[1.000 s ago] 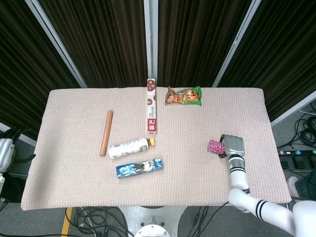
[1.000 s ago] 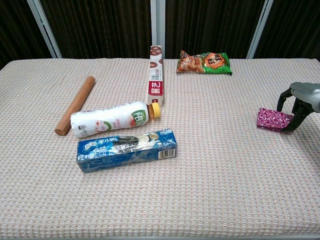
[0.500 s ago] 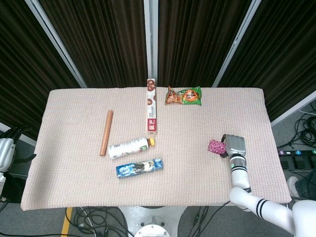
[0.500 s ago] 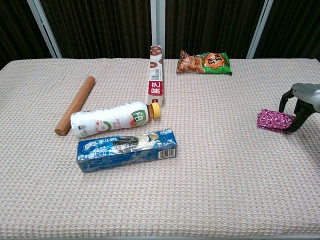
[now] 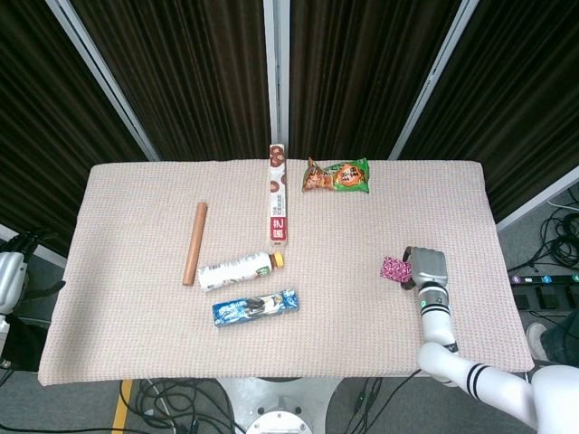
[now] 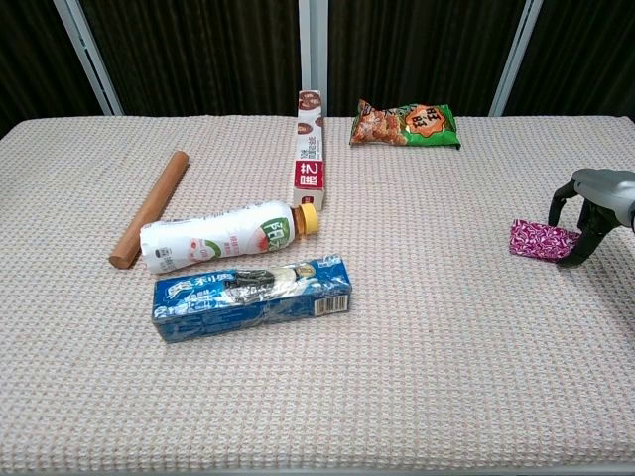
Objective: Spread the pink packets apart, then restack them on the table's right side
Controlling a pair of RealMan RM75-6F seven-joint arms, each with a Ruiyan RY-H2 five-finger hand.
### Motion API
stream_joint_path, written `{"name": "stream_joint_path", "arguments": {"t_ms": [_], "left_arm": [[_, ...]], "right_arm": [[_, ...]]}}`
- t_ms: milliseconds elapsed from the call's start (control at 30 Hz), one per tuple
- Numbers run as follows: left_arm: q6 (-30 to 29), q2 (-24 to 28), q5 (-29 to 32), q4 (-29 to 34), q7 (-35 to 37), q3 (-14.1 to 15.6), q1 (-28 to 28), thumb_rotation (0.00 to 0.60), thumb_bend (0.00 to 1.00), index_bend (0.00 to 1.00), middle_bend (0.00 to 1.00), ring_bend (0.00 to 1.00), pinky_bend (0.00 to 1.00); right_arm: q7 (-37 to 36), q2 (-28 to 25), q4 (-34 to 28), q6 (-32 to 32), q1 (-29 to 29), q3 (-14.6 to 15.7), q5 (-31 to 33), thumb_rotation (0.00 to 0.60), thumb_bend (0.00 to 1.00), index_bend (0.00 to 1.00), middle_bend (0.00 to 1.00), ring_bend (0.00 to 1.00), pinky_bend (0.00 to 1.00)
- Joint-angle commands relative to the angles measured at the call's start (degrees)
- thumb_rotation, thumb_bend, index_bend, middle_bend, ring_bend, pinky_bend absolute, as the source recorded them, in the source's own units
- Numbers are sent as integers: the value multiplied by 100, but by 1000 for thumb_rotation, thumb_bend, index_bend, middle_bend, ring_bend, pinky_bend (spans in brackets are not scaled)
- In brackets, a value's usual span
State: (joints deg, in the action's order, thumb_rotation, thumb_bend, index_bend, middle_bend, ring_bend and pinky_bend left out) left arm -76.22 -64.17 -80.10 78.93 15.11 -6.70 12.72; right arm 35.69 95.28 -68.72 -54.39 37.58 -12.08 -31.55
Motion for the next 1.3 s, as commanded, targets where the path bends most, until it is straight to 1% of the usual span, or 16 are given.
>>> {"name": "stream_joint_path", "arguments": {"t_ms": [33,333,533,633,700,767,867,933,967,1000,1067,1100,1167,1200,1233,1300], "left_arm": [[0,0,0,1,1,3,-3,600,0,293,309,253,325],[-14,-6,6,-5,8,-8,-2,600,0,293,309,253,325],[-28,5,11,6,3,-12,-10,600,0,293,309,253,325],[-44,23,8,32,-10,-23,-8,600,0,293,309,253,325],[-54,43,8,63,-32,-39,2,600,0,293,309,253,325],[-72,63,3,107,-63,-60,14,600,0,293,309,253,325],[-90,92,-3,193,-137,-86,38,600,0,293,309,253,325],[-95,104,-14,249,-218,-86,50,600,0,293,309,253,325],[-94,98,-18,266,-258,-85,57,600,0,293,309,253,325],[-93,82,-16,276,-311,-84,65,600,0,293,309,253,325],[-72,46,2,272,-378,-80,77,600,12,293,309,253,325],[-39,19,22,262,-411,-76,90,600,27,293,309,253,325],[13,-28,47,215,-457,-72,115,600,95,293,309,253,325],[46,-60,55,175,-480,-69,135,600,121,293,309,253,325],[59,-85,53,139,-492,-70,150,600,122,293,309,253,325],[79,-152,43,39,-497,-79,186,600,108,293,309,253,325]], "right_arm": [[20,1,7,-2,1,9,16,600,21,435,1000,1000,1000],[150,4,28,18,31,8,187,600,9,345,1000,1000,1000],[174,-30,-40,25,48,4,213,600,7,327,1000,1000,1000],[152,-152,-283,-64,41,-5,105,594,3,322,1000,1000,1000],[124,-326,-631,-206,18,-20,-38,586,1,322,1000,1000,1000],[79,-519,-1010,-348,1,-70,-177,570,0,322,1000,1000,1000],[-159,-878,-1691,-643,-84,-214,-504,504,0,326,1000,1000,1000],[-586,-1116,-2105,-915,-234,-343,-966,432,0,349,1000,1000,1000],[-814,-1192,-2212,-1051,-313,-384,-1225,413,0,361,1000,1000,997],[-1140,-1277,-2289,-1213,-428,-396,-1615,384,0,379,1000,989,972],[-1592,-1412,-2268,-1489,-611,-339,-2260,350,0,384,947,899,884],[-1766,-1534,-2175,-1576,-702,-221,-2635,309,0,358,830,740,802],[-1794,-1764,-2060,-1569,-811,-23,-2917,242,0,248,530,389,620],[-1808,-1873,-2007,-1567,-867,70,-3041,229,0,206,442,290,545],[-1838,-1933,-1959,-1590,-919,141,-3147,213,0,146,314,165,427],[-1972,-2048,-1822,-1672,-1061,351,-3486,202,0,94,185,52,301]]}}
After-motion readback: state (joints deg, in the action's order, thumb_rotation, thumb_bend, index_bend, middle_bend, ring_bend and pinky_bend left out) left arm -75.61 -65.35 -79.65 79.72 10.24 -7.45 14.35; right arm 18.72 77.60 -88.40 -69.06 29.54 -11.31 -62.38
